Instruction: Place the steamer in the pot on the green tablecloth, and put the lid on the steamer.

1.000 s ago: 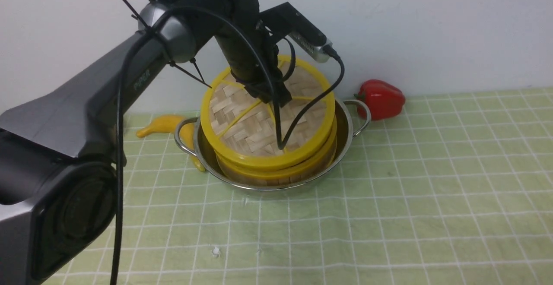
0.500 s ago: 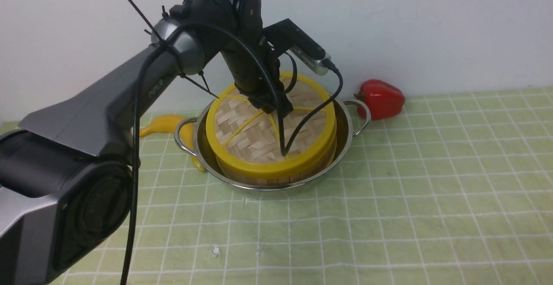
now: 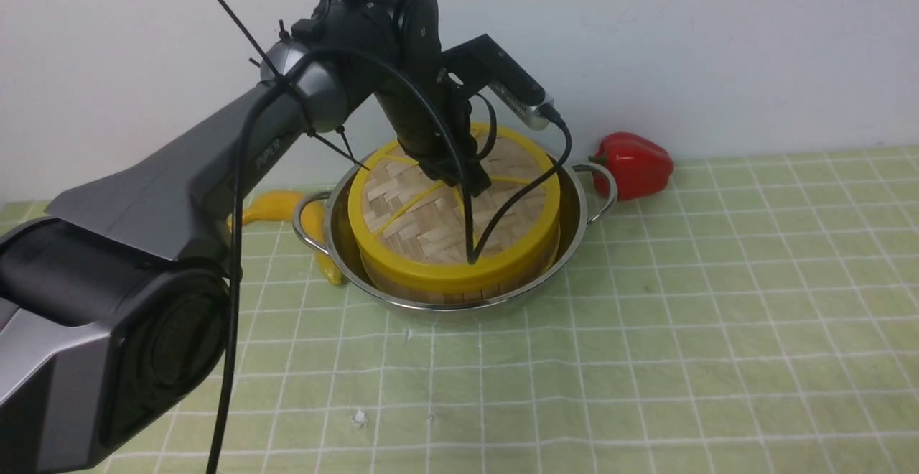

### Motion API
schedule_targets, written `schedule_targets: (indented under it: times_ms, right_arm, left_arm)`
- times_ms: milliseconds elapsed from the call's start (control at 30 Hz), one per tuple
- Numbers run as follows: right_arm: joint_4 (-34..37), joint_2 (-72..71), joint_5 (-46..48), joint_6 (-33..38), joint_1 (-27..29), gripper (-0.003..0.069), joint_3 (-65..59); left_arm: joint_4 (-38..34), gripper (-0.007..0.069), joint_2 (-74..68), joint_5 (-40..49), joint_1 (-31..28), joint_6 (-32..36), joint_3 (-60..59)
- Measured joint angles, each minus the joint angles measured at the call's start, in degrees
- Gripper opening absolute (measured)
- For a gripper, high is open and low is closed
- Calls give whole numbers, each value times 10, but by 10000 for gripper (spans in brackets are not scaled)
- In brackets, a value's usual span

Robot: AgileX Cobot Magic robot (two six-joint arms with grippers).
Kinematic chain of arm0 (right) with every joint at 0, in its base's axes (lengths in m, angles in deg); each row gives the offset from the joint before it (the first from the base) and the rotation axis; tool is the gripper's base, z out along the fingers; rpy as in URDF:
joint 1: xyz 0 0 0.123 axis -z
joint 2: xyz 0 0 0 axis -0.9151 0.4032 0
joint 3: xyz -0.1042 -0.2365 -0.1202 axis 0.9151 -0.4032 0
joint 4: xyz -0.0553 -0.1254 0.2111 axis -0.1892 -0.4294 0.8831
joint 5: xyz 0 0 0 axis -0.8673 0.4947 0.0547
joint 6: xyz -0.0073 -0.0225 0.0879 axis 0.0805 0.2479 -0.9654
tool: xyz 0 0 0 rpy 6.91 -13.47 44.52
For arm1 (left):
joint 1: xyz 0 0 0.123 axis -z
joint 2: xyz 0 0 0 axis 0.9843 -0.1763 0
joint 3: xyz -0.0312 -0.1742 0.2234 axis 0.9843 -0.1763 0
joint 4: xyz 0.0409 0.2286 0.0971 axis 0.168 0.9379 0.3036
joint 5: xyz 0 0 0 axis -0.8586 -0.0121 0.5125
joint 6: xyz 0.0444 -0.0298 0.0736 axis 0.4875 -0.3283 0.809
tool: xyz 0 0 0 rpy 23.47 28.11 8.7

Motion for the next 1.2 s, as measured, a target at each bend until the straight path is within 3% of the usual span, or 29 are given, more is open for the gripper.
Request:
schedule_targets:
  times_ms: [267, 367, 633, 767, 867, 1000, 1033, 1100, 1200]
  right_arm:
    - [0, 0, 0, 0, 0, 240, 0]
    - [0, 0, 0, 0, 0, 240, 0]
    - [0, 0, 0, 0, 0, 240, 0]
    - [0, 0, 0, 0, 0, 240, 0]
    - [0, 0, 0, 0, 0, 240, 0]
    - [0, 0, 0, 0, 0, 240, 0]
    - [0, 0, 0, 0, 0, 240, 0]
    - [0, 0, 0, 0, 0, 240, 0]
    - [0, 0, 0, 0, 0, 240, 0]
  left_arm:
    - [1, 124, 2, 1, 0, -14, 0]
    - [2, 156, 7, 3, 1, -31, 0]
    - [8, 485, 80, 62, 1, -73, 0]
    - [5, 512, 124, 65, 1, -126, 0]
    - [-1, 413, 176, 67, 1, -173, 0]
    - [-28, 89, 260, 67, 1, -227, 0]
    - [-37, 47, 271, 67, 1, -236, 0]
    - [-71, -10, 306, 67, 1, -251, 0]
    - [-109, -23, 339, 67, 1, -256, 0]
